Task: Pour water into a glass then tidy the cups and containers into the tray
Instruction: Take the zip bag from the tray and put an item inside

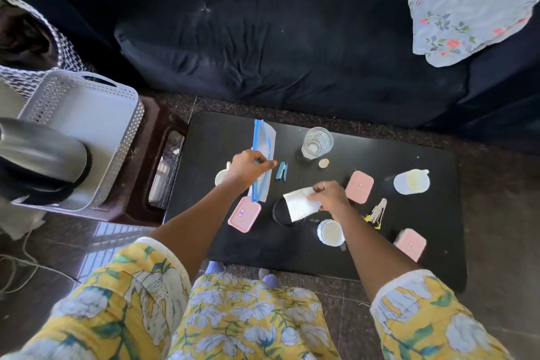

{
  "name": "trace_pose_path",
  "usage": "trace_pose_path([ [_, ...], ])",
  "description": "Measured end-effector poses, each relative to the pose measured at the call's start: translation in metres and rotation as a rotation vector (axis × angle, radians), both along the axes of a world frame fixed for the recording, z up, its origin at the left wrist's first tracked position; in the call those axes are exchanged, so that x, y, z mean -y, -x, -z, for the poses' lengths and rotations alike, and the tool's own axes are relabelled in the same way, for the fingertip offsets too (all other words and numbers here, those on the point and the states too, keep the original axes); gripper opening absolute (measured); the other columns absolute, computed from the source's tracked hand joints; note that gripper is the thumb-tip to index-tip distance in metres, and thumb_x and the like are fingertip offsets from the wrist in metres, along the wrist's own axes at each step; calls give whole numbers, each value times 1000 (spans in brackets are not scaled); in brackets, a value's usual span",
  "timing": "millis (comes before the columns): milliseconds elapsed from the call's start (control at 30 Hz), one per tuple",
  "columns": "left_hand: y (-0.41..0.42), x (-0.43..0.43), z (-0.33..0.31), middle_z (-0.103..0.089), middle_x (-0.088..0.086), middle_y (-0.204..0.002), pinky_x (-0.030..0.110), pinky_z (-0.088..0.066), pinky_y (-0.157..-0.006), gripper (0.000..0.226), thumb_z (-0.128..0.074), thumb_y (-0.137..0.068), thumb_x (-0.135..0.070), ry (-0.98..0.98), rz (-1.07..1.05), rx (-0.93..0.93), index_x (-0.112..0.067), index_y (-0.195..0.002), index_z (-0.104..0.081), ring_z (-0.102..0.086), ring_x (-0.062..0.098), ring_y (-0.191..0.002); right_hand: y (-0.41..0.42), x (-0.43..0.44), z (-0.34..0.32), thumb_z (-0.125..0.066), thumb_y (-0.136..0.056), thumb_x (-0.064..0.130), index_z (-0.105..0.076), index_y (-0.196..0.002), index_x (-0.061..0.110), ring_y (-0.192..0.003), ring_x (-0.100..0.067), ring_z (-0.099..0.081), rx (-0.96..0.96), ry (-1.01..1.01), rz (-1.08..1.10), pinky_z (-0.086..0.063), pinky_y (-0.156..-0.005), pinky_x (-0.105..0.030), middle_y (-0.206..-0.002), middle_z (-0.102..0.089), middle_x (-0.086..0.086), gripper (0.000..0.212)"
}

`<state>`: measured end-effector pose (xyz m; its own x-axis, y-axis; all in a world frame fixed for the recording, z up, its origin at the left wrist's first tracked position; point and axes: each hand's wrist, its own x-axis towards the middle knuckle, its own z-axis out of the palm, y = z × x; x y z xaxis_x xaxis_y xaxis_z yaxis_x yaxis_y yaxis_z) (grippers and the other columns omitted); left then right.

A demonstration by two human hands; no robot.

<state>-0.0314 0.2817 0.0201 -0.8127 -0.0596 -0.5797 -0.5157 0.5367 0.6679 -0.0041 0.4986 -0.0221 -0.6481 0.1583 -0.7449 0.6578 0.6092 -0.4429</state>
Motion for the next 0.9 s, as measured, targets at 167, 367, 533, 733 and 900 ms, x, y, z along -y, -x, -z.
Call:
trace_pose_path([
  [167, -2, 0, -1, -56, 2, -94, 15, -46, -55, 22, -63, -85, -36, 44, 7, -121, -16, -78, -60, -58, 13, -64, -19, 18, 15, -62, -85, 6, -71, -105, 4, -100, -29, -62, -140, -151, -145, -48, -86, -30, -109, -69, -15, 22],
  [367, -9, -1, 0, -53, 1, -90, 20, -46, -62, 20, -62, -86, -35, 20, -26, -174, -16, -80, -56, -53, 15, -76, -38, 42, 29, -45, -90, 3, -66, -113, 14, -104, -39, -59, -124, -359, -256, -49, -85, -38, -114, -62, -19, 33],
  [533, -16, -1, 0, -53, -1, -89, 22, -44, -60, 16, -60, -86, -33, 23, 40, -205, -18, -80, -55, -51, 16, -75, -47, 55, 40, -46, -91, 10, -62, -107, 8, -104, -41, -59, -122, -412, -379, -49, -82, -39, -112, -63, -20, 22],
  [733, -20, 3, 1, -56, -2, -93, 24, -45, -68, 10, -59, -85, -28, 18, 23, -210, -19, -85, -54, -52, 13, -73, -56, 51, 39, -53, -93, 24, -63, -103, 10, -100, -38, -62, -160, -481, -432, -49, -78, -37, -108, -66, -16, 20],
  [900, -16, 7, -1, -56, -2, -89, 27, -45, -70, 12, -59, -83, -27, 21, 14, -225, -17, -88, -55, -52, 14, -74, -42, 45, 32, -54, -93, 26, -67, -101, 12, -97, -36, -63, -241, -432, -284, -48, -77, -35, -103, -68, -15, 20],
])
